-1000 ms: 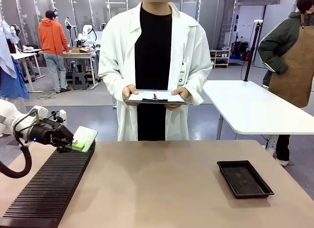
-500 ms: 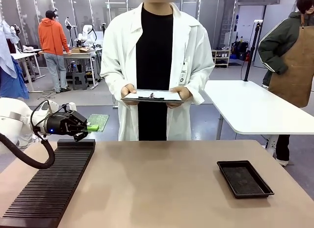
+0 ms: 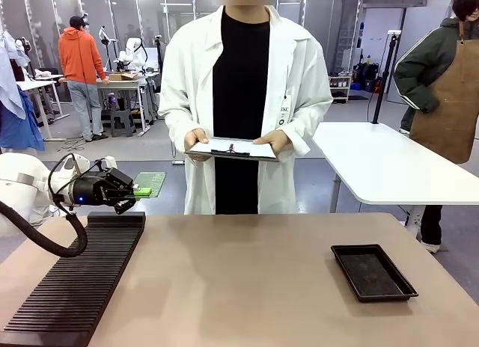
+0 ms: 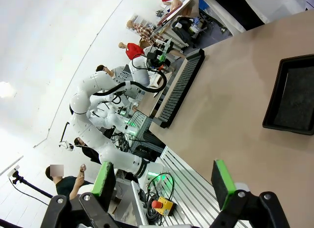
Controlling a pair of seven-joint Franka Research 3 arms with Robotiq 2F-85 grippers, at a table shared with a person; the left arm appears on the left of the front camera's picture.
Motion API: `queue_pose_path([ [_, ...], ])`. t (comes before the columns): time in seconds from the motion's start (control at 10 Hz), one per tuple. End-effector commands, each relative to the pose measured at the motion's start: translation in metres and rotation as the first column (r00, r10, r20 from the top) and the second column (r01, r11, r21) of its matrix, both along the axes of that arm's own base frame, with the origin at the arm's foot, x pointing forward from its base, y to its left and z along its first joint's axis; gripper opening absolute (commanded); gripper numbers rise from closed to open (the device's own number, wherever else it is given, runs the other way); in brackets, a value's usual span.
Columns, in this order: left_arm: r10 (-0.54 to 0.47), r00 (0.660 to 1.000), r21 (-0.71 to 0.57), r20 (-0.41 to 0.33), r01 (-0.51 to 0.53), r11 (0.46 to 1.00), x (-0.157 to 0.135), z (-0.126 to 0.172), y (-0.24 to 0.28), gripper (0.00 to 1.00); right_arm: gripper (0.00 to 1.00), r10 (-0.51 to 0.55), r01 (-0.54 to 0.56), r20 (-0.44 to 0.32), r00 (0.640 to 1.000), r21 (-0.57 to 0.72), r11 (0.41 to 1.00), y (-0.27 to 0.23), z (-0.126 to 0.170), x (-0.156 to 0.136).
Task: Inspect the PCB.
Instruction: Pick up the Blank PCB and present it to the human, then release the Blank PCB you were holding.
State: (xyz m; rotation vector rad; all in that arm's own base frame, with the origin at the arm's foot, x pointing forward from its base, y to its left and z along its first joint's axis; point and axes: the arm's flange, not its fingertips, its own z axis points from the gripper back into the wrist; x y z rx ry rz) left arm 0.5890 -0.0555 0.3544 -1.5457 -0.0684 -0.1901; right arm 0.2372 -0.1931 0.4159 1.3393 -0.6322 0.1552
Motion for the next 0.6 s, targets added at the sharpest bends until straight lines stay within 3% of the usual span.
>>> queue_pose_path([
  [0.0, -0.001, 1.0, 0.013, -0.005, 0.001, 1.0, -0.0013, 0.002, -0.0015, 0.0, 1.0, -0.003, 0.003, 0.021, 1.0, 0.005, 1.0, -0.0016, 0.0008, 0.0001],
  [0.5, -0.001, 1.0, 0.013, -0.005, 0.001, 1.0, -0.0013, 0.002, -0.0015, 0.0, 1.0, -0.003, 0.003, 0.021, 1.0, 0.005, 1.0, -0.0016, 0.0008, 0.0001],
])
